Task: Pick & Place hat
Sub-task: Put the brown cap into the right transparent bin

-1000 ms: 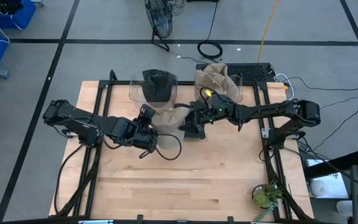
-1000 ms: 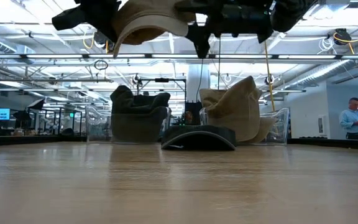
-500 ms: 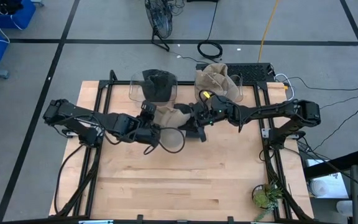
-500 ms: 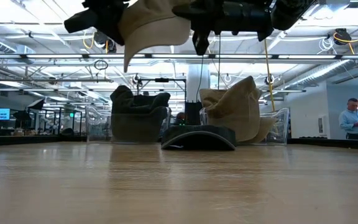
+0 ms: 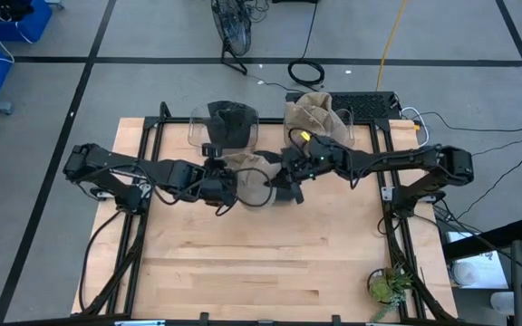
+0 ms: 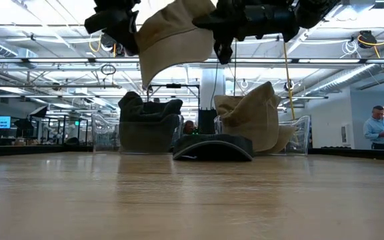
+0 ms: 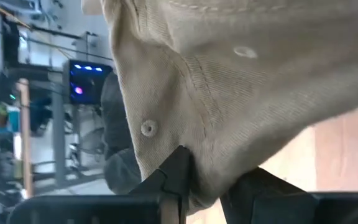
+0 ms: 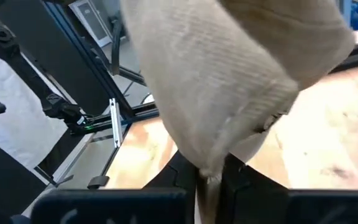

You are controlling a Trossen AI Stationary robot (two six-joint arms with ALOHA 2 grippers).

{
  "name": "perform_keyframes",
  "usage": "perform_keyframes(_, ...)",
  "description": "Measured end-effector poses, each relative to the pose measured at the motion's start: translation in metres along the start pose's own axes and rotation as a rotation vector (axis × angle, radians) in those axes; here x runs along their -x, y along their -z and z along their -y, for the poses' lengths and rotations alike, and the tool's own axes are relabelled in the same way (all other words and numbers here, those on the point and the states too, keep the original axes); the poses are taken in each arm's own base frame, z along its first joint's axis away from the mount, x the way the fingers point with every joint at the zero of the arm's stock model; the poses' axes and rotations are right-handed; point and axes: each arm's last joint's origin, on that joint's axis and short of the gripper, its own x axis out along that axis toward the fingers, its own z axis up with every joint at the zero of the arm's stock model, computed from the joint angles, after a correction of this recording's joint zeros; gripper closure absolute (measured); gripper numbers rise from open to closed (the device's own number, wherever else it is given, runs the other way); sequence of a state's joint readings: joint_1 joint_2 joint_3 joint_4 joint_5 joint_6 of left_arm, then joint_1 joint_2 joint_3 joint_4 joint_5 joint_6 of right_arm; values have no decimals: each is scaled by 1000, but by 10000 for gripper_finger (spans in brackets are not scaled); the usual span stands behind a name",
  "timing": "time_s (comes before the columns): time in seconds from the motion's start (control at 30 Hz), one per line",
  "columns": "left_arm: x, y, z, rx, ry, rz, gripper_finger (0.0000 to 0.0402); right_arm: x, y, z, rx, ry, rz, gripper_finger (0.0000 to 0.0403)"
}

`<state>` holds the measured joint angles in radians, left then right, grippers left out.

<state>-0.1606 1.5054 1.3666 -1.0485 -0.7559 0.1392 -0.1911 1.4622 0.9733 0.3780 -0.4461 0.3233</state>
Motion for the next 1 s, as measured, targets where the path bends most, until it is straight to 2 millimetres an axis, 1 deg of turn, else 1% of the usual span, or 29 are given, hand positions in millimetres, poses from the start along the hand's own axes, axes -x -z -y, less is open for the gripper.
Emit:
perform_keyframes(0.13, -4, 1, -4, 105, 26, -9, 329, 13, -5, 4, -3, 51, -22, 393)
perform_keyframes(0.23, -7, 2, -7, 202, 41, -22, 329, 24, -6, 8, -3, 148, -50, 393)
perform_keyframes(0.33, -8, 4, -8, 255, 41, -38, 329, 37, -8, 8, 10, 220, -80, 393)
perform_keyframes(0.4, -9, 4, -9, 323, 39, -46, 329, 46, -10, 8, 18, 238, -86, 393)
perform_keyframes(0.5, -11, 5, -10, 482, 82, -64, 330, 63, -10, 8, 18, 258, -64, 394)
perform_keyframes(0.6, -13, 9, -11, 662, 132, -111, 330, 85, -7, 8, 12, 292, -28, 394)
perform_keyframes(0.7, -13, 10, -11, 762, 154, -128, 330, 108, 1, 8, -15, 330, 7, 394)
perform_keyframes(0.73, -13, 11, -10, 787, 155, -124, 330, 115, 4, 7, -25, 342, 19, 394)
perform_keyframes(0.87, -13, 24, 0, 892, 161, -89, 330, 141, 14, 1, -41, 369, 87, 394)
perform_keyframes(0.93, -16, 34, 9, 963, 193, -40, 330, 150, 17, -3, -43, 371, 117, 394)
perform_keyframes(1.0, -21, 44, 17, 1043, 250, 47, 330, 157, 17, -7, -45, 372, 142, 394)
